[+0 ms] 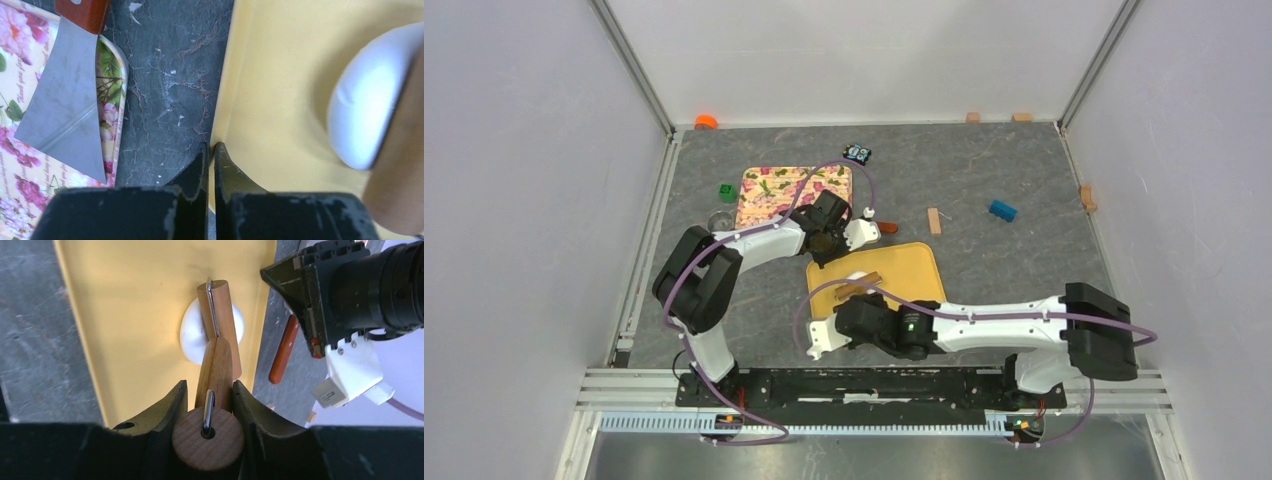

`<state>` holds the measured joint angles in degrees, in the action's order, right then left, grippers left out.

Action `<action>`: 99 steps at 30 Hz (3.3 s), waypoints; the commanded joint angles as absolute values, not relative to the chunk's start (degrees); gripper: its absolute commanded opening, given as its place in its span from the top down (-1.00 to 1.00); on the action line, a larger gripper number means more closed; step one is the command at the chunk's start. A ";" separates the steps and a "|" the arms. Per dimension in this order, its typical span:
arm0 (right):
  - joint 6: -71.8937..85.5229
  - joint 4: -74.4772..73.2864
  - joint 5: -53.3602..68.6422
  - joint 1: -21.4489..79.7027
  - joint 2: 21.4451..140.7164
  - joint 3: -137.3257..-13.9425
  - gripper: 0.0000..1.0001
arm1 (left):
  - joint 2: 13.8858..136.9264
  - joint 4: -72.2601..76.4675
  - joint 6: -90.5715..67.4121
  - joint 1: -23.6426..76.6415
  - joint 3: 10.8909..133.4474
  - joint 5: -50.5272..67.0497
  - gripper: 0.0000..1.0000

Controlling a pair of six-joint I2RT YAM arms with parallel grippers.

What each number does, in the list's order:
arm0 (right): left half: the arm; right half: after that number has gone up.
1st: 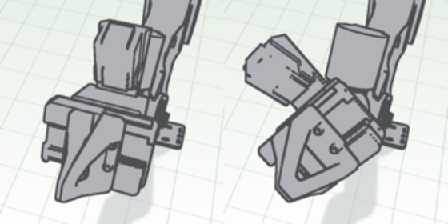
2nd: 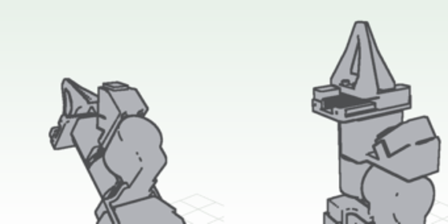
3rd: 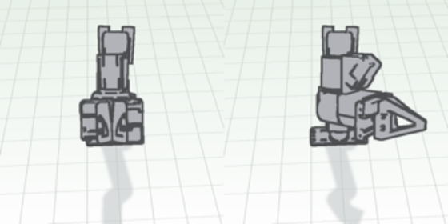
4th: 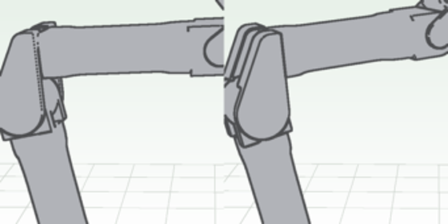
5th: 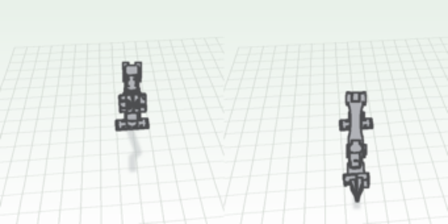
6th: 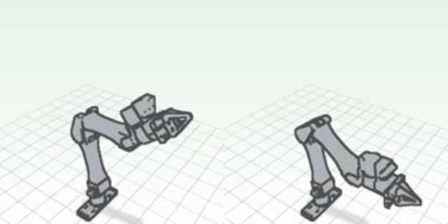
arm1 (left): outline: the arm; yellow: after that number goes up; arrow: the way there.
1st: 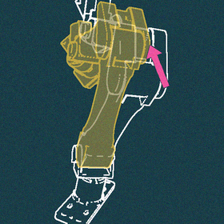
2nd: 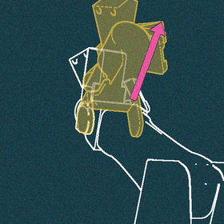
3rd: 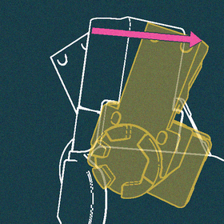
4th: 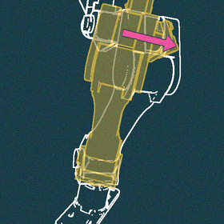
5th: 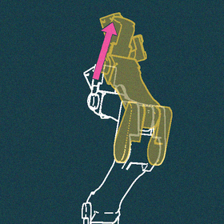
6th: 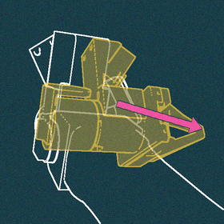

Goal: Roll out the dumpling wrappers from the dough
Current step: Flatten out the dough on the work surface.

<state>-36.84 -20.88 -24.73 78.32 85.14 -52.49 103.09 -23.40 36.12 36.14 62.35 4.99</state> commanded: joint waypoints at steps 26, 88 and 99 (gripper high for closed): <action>-26.74 -35.00 -19.71 81.91 81.72 -46.49 1.00 | 110.04 -24.11 37.47 36.30 59.24 3.16 0.96; -20.84 -42.12 -16.24 86.20 80.93 -47.68 1.00 | 110.12 -24.08 37.54 36.65 59.16 2.72 0.96; -25.62 -42.48 -16.44 81.83 84.42 -53.25 1.00 | 110.12 -24.08 37.58 36.65 59.11 2.63 0.96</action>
